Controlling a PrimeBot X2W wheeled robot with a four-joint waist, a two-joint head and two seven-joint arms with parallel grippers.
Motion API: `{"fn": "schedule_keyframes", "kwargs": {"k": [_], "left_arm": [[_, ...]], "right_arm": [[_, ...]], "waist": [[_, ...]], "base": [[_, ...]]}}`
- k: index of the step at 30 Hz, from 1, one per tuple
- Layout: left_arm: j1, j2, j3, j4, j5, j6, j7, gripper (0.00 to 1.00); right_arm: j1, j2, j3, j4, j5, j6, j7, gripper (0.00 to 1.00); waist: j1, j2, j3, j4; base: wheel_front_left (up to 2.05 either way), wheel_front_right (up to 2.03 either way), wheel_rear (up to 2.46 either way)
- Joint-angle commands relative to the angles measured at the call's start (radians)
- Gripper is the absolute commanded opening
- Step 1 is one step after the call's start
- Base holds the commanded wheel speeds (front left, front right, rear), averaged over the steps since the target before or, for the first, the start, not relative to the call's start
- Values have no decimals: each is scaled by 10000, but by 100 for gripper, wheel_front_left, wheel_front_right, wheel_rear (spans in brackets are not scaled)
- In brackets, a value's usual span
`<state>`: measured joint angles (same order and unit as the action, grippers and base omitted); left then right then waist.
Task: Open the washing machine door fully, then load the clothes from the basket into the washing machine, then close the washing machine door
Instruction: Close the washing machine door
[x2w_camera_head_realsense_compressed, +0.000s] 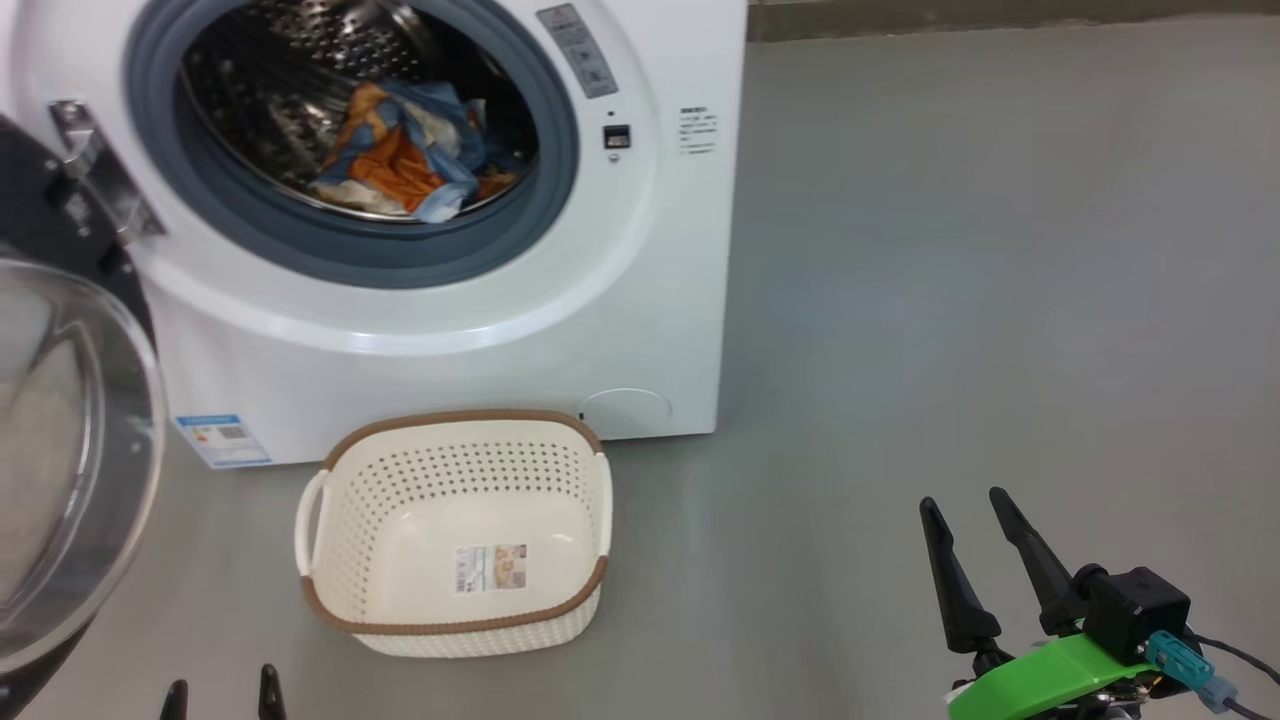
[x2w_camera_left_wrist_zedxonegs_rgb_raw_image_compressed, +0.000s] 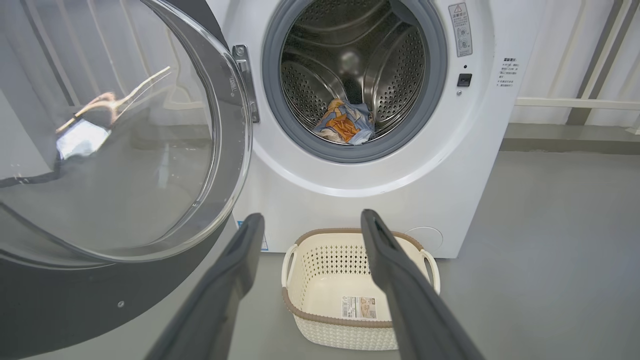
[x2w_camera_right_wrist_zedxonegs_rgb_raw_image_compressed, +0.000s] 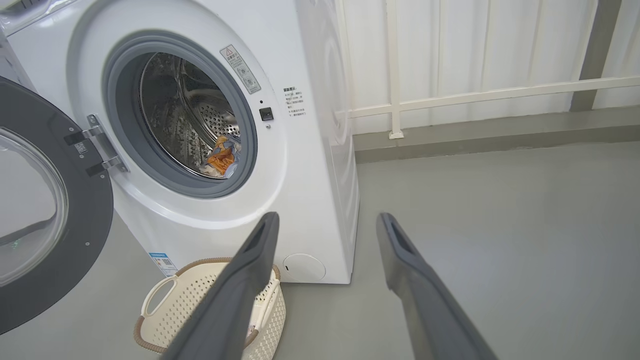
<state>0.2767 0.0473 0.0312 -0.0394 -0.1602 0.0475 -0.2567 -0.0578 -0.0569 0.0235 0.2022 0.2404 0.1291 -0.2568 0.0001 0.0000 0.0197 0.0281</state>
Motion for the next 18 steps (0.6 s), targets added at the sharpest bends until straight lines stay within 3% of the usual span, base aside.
{"fn": "schedule_keyframes", "kwargs": {"k": [1,18], "left_arm": [[-323,30,242,-349,79,20,-51,100],[-118,30,76,-582,-39,434,-51,100]], "right_arm": [[9,5,253,-291,-70,16,-49,100],[40,38,383,-385,-86,16,-49,100]], "waist": [[-1,0,0,413],[-1,0,-2,2614]], "base": [[0,0,0],[0,0,0]]}}
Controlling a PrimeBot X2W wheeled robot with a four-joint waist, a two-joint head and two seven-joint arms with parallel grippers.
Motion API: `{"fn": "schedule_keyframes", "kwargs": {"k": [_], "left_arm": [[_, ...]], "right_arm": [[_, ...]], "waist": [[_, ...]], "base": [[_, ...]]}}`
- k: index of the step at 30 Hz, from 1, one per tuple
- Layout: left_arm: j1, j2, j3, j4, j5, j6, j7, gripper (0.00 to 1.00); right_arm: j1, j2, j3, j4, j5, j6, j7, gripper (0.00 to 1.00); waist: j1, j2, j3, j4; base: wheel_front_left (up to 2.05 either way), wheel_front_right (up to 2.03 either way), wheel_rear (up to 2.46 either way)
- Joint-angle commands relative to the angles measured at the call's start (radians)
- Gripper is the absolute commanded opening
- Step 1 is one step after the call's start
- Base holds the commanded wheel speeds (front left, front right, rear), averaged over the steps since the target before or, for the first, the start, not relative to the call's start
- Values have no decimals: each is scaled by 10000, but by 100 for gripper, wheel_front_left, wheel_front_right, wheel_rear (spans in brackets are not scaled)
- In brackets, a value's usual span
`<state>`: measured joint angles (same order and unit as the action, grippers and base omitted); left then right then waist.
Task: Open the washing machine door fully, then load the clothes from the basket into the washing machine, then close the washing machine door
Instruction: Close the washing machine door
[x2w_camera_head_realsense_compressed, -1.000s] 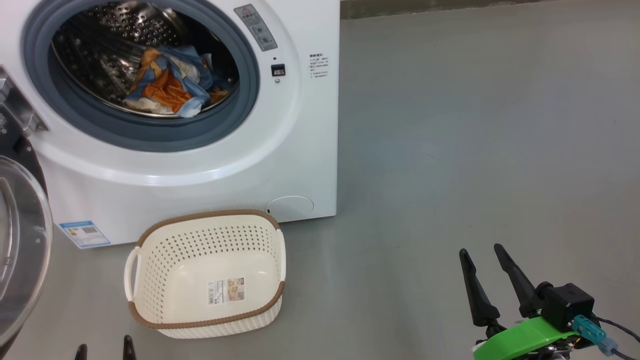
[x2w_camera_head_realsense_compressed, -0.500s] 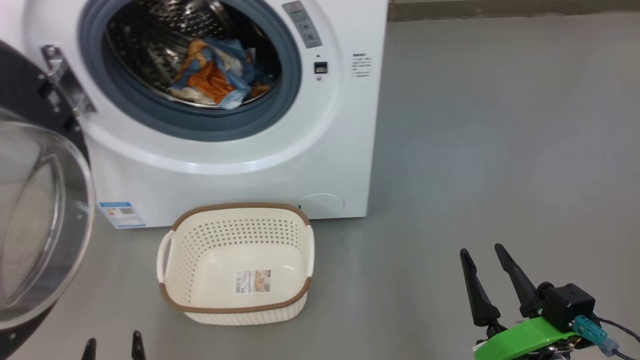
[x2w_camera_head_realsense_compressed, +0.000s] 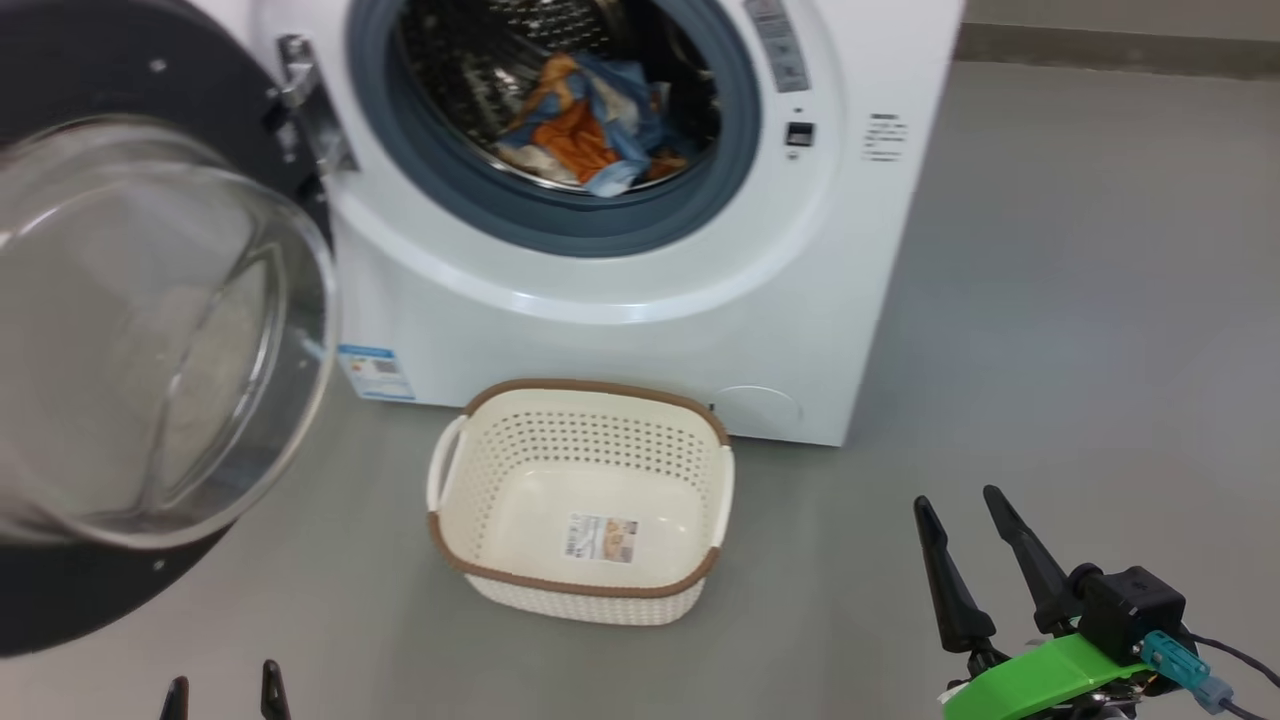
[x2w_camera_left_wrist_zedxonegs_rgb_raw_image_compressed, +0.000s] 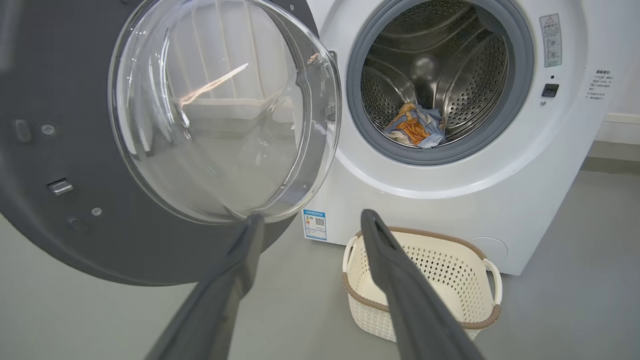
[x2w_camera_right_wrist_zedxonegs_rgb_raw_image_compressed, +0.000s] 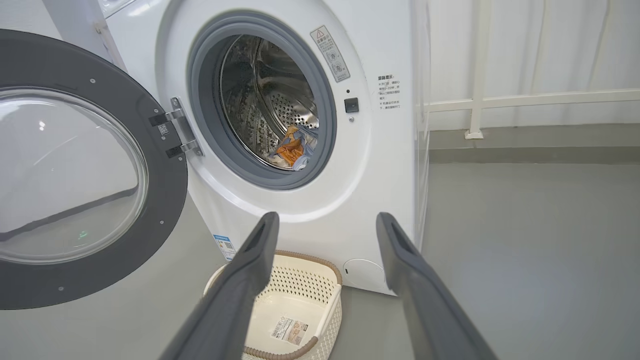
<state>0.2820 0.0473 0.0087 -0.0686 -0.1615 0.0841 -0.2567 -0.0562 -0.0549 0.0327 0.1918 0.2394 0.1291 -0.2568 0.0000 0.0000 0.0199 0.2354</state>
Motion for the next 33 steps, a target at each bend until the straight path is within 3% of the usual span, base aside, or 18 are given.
{"fn": "schedule_keyframes", "kwargs": {"k": [1,17,33], "left_arm": [[-154,30,292,-295,-16,80,-51,100],[51,30,221,-276,-302,342,-51,100],[356,30,405,-301,-720,682,-51,100]], "right_arm": [[25,20,299,-289,-95,16,-49,100],[29,40,382,-324,-175,16,-49,100],[-252,40,765,-95,-215,16,-49,100]], "waist": [[0,0,-7,693],[0,0,-31,2519],[0,0,-50,2785]], "base": [[0,0,0],[0,0,0],[0,0,0]]}}
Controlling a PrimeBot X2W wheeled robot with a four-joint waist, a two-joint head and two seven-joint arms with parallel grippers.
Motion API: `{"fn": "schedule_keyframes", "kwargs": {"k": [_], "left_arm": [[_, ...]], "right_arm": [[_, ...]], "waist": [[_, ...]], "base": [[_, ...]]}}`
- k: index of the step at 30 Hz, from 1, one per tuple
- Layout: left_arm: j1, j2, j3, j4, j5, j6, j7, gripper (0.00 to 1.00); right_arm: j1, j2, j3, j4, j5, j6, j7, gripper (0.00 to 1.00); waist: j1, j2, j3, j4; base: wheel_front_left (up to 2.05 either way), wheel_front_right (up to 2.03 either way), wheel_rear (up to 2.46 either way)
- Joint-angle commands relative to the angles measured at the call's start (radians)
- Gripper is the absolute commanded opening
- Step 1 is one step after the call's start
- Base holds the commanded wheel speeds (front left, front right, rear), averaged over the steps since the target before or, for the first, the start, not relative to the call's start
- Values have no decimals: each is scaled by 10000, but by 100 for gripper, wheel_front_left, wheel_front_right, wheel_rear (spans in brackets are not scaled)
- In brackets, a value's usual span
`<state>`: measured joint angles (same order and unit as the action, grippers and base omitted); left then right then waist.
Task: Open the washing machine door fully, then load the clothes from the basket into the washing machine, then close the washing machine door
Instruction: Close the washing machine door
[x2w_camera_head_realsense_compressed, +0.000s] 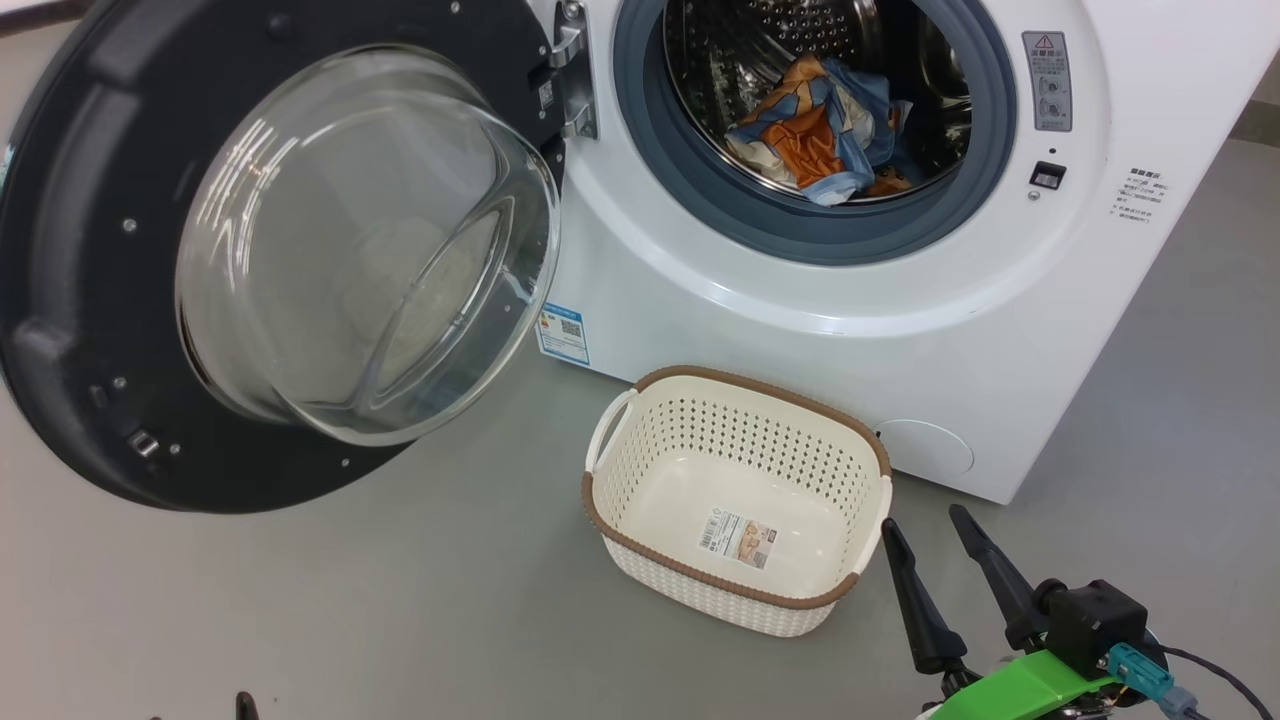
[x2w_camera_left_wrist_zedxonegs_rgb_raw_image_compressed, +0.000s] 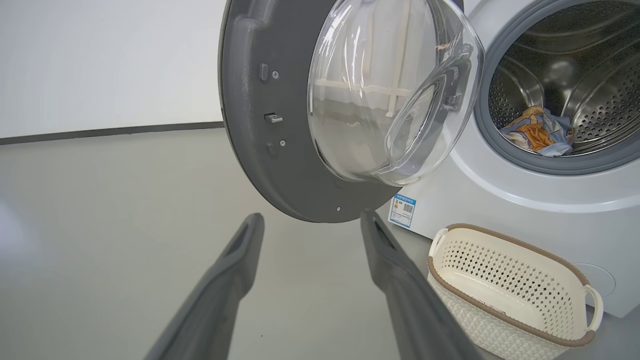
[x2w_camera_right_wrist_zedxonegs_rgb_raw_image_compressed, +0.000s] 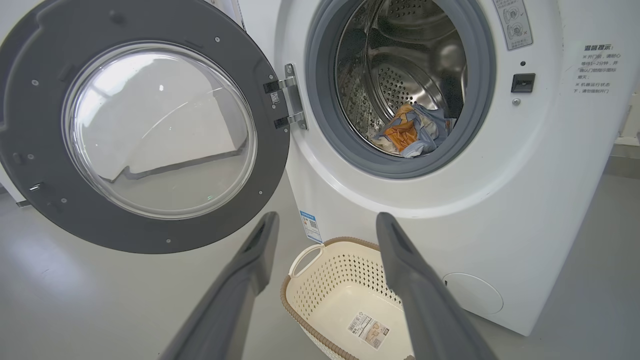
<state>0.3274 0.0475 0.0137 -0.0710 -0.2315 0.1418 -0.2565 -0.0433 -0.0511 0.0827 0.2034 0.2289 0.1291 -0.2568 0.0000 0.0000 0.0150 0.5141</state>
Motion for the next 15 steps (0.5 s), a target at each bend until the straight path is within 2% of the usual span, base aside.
{"fn": "schedule_keyframes", "kwargs": {"k": [1,10,11,13,15], "left_arm": [[-83,28,364,-283,-30,114,-53,100],[-17,28,341,-348,43,77,-53,100],[-20,28,334,-338,26,50,-53,96],[-40,28,349,-314,-85,1,-53,3],[-47,28,388,-275,-141,-87,-53,0]], "right_arm": [[-391,-5,277,-199,-104,16,-49,100],[-338,-49,264,-152,-73,16,-49,100],[-324,-49,255,-160,-76,16,-49,100],[-297,-48,238,-174,-82,16,-49,100],[-272,-46,223,-185,-78,16,-49,100]], "waist": [[0,0,-6,-3],[0,0,-56,-36],[0,0,-57,-40],[0,0,-66,-46],[0,0,-81,-56]], "base": [[0,0,0],[0,0,0],[0,0,0],[0,0,0],[0,0,0]]}}
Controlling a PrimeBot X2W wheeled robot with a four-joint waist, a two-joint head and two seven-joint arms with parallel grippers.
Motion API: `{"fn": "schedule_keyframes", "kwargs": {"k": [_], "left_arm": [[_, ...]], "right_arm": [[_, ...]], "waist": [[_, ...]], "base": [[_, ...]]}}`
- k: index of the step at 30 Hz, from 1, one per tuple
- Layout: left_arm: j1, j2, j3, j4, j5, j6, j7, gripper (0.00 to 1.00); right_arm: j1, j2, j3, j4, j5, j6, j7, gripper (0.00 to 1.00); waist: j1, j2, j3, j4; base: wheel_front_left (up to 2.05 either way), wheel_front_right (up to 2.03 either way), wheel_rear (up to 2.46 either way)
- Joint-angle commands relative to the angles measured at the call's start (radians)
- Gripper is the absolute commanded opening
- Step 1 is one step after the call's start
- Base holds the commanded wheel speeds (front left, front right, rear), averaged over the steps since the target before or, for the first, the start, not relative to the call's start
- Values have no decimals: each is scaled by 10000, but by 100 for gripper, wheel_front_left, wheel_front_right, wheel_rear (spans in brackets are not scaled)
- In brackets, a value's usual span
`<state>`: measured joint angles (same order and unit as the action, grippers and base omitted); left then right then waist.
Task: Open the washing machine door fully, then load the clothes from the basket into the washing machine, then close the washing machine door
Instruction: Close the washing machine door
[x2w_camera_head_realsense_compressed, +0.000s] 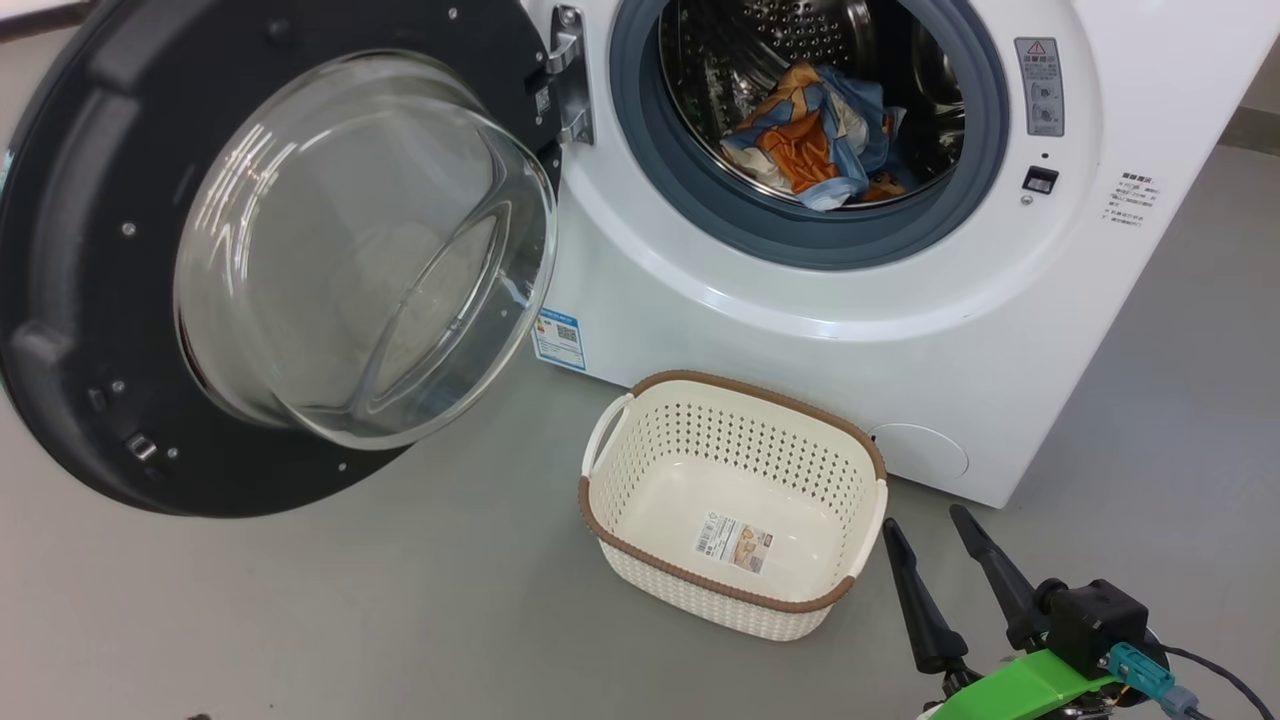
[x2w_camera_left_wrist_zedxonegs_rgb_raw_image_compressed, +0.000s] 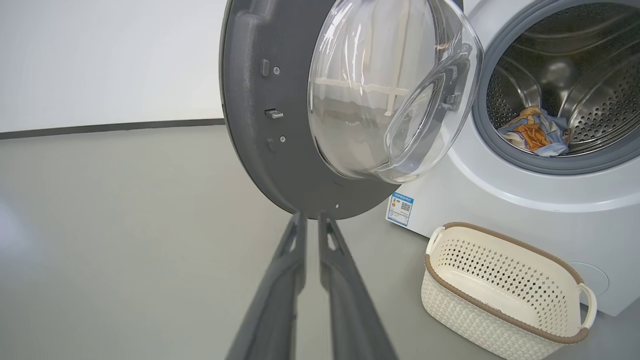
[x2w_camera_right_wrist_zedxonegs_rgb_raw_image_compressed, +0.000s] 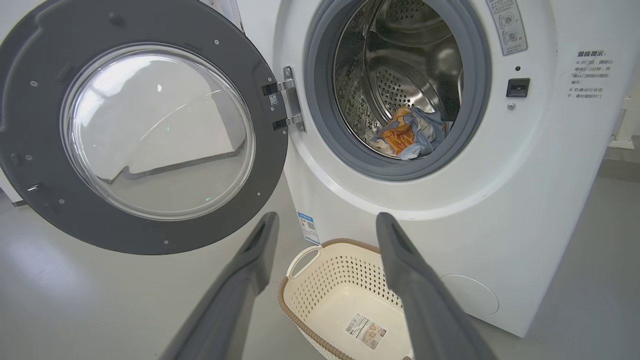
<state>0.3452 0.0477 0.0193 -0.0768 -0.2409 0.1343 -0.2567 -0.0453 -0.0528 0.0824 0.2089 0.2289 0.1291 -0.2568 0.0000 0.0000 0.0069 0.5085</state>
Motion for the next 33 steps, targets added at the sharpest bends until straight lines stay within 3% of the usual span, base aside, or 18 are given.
{"fn": "schedule_keyframes", "kwargs": {"k": [1,13,22,27,33], "left_arm": [[-235,26,366,-199,-75,-62,-51,0],[-745,26,1429,-431,-1456,-858,-51,0],[-2261,118,3168,302,-2624,-2037,-51,0],[-3709,888,3902,1408,-3966,-2391,170,0],[-5248,1601,4872,2629,-6113,-2492,1026,0]], "right_arm": [[-241,-28,219,-245,-75,16,-49,100],[-93,-9,129,-341,-93,16,-49,100],[-44,-11,44,-389,-118,16,-40,100],[-101,-28,84,-519,-125,16,80,100],[-157,-147,67,-661,-109,16,198,100]], "waist": [[0,0,-6,-3],[0,0,12,-44],[0,0,55,-125],[0,0,232,-353],[0,0,467,-654]], "base": [[0,0,0],[0,0,0],[0,0,0],[0,0,0],[0,0,0]]}}
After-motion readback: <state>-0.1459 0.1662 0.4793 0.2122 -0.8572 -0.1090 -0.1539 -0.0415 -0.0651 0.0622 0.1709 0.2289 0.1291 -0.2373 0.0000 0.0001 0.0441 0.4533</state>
